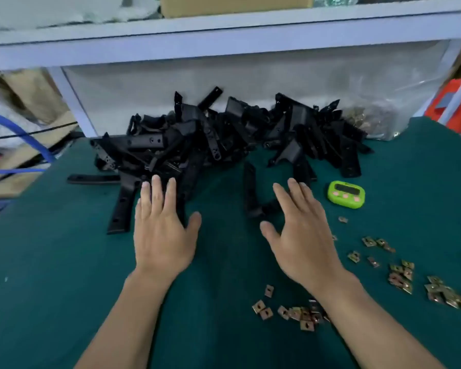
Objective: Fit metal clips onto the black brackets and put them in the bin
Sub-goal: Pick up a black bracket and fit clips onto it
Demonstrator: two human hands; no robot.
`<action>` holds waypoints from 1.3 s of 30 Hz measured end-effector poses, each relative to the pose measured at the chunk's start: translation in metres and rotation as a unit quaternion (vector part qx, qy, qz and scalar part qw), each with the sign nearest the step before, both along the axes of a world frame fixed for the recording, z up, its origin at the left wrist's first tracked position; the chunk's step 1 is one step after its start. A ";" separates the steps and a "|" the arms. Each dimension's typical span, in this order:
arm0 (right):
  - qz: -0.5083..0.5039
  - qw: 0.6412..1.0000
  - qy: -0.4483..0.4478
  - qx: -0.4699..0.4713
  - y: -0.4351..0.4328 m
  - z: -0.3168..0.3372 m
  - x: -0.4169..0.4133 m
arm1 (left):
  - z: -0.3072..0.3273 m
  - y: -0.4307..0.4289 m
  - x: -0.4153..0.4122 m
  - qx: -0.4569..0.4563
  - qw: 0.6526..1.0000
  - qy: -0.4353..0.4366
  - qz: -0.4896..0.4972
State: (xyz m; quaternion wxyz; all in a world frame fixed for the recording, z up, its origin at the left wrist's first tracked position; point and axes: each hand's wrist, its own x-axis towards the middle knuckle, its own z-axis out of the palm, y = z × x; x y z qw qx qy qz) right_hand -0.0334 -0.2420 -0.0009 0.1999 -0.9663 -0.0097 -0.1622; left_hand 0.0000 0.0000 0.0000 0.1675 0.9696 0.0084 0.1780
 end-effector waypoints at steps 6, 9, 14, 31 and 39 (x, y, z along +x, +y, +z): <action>0.127 0.987 0.097 0.012 0.044 -0.005 0.028 | -0.011 0.035 -0.007 -0.056 0.992 0.110 -0.038; 0.140 0.990 0.035 0.006 0.048 -0.007 0.034 | -0.007 0.030 0.002 -0.084 0.993 0.066 -0.050; 0.145 0.986 -0.006 0.085 0.046 -0.005 0.024 | -0.008 0.022 0.004 -0.124 0.989 0.037 -0.069; 0.016 0.870 -0.005 0.493 0.002 0.015 -0.004 | 0.008 -0.021 -0.036 0.088 0.976 -0.102 -0.171; 0.005 0.702 0.105 0.704 0.031 0.039 -0.028 | 0.024 -0.083 -0.082 0.036 0.960 -0.024 -0.278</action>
